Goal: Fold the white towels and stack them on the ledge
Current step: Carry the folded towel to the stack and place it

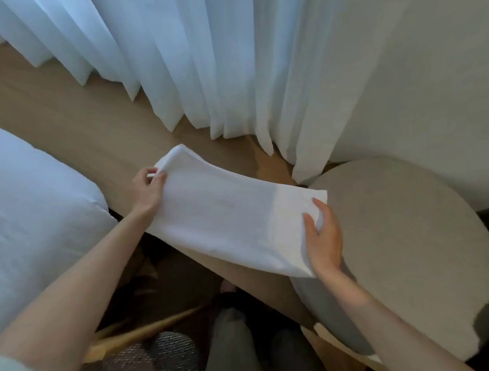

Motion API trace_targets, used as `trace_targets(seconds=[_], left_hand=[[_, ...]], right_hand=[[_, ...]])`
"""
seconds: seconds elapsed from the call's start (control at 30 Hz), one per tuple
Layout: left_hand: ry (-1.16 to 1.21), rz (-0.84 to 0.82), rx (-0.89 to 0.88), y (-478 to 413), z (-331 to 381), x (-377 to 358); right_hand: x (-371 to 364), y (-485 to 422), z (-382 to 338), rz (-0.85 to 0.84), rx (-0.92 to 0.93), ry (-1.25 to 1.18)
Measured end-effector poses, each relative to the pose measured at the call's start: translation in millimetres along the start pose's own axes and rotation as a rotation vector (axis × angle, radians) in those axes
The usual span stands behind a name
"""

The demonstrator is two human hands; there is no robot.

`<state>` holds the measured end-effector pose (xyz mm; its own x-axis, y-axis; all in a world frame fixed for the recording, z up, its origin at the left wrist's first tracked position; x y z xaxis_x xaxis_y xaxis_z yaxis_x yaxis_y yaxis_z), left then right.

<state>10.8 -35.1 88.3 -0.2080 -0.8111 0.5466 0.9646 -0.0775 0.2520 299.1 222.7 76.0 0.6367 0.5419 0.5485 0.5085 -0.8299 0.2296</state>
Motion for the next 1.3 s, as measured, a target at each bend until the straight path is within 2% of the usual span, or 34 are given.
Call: trace_targets(seconds=[0.2, 0.37, 0.6, 0.73, 0.87, 1.0, 1.1, 1.3], left_hand=[[-0.041, 0.026, 0.035, -84.9, -30.7, -2.3], [-0.029, -0.029, 0.069, -156.7, -67.6, -23.2], [-0.052, -0.074, 0.000, -252.5, -120.2, -65.0], [-0.051, -0.086, -0.025, -296.1, -150.6, -94.1], [-0.126, -0.071, -0.021, -320.8, -180.4, -118.8], [-0.344, -0.012, -0.108, -326.2, -191.4, -124.5], [-0.287, -0.115, -0.126, -326.9, -196.5, -129.1], [-0.188, -0.105, -0.086, -328.3, -200.3, -117.9]], right_hand=[[-83.9, -25.6, 0.0, 0.010, -0.074, -0.025], [-157.2, -47.1, 17.4, 0.017, -0.200, 0.013], [-259.9, -69.1, 61.4, 0.095, -0.326, -0.011], [-306.9, -83.3, 85.7, 0.142, -0.338, 0.015], [-325.9, -87.2, 112.7, 0.223, -0.396, 0.144], [-334.5, -82.0, 125.2, 0.269, -0.454, 0.273], [-340.6, -77.9, 130.8, 0.267, -0.547, 0.229], [-334.6, -87.4, 124.6, 0.246, -0.441, 0.177]])
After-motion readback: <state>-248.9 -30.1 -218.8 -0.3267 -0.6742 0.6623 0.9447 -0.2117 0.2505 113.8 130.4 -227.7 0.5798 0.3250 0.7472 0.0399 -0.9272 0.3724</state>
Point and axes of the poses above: each hand's wrist, its own y-axis away from the middle knuckle, its own x-axis out of the back of the hand, z = x × y, the point moved 7 cm from there along -y, towards the middle knuckle
